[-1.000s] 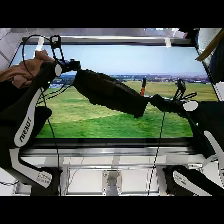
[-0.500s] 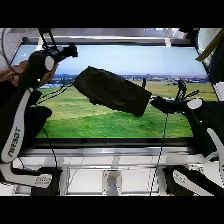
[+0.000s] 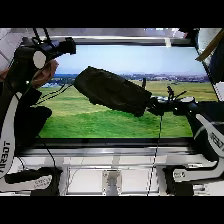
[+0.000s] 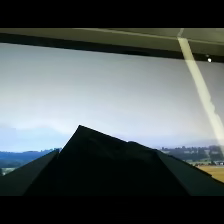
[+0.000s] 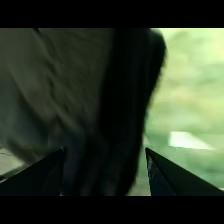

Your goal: Fold the clothes and pants, and hang the long-sleeved shirts on hangers.

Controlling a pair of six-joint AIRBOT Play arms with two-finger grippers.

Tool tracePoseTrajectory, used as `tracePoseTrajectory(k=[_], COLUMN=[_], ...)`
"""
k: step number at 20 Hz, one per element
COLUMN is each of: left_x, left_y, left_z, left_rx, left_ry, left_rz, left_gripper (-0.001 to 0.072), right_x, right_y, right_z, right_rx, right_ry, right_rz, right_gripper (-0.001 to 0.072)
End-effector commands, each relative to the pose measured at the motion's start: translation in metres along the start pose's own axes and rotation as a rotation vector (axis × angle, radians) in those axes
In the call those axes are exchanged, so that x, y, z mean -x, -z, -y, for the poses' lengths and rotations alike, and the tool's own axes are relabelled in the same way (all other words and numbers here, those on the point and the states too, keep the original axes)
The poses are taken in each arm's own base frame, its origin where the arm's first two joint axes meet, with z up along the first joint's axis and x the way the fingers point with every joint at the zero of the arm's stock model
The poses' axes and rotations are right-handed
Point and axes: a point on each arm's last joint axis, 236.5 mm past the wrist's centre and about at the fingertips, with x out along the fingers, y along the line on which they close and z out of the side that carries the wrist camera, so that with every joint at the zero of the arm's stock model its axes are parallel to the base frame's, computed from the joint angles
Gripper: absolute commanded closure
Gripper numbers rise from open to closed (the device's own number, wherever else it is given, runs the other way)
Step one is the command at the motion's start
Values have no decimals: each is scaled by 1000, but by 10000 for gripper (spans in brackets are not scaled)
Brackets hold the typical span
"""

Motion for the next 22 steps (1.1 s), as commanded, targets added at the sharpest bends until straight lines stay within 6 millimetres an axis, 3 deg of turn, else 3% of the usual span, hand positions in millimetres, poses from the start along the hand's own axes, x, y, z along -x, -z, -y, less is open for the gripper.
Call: tracePoseTrajectory(k=[1,4,10,11,12,13,14,15,17,18,20,22], left_x=[3,4,4,4,4,4,4,5,6,8,17,31], left_y=[20,26,26,26,26,27,29,31,30,28,20,7], left_z=[-3,-4,-4,-4,-4,-4,-5,-5,-5,-6,-4,-3], left_rx=[-49,-48,-48,-48,-48,-48,-48,-48,-49,-51,-49,-48], left_ry=[-14,-18,-18,-18,-18,-19,-21,-22,-23,-24,-21,-17], left_rz=[-88,-115,-114,-114,-115,-119,-128,-136,-136,-130,-109,-77], left_gripper=[53,53,53,54,53,54,54,54,56,84,223,225], right_x=[-18,-21,-31,-37,-42,-46,-46,-43,-21,0,56,125], right_y=[-17,-16,-10,-7,-6,-7,-11,-18,-44,-63,-102,-131], right_z=[1,13,3,0,-3,-5,-10,-17,-44,-62,-94,-109], right_rx=[-16,-28,-5,10,24,35,47,62,116,156,234,274], right_ry=[-41,3,2,9,17,23,21,11,-33,-57,-85,-52], right_rz=[-28,-53,-62,-63,-59,-49,-36,-25,24,68,188,302], right_gripper=[139,140,169,263,408,607,691,698,698,698,699,698])
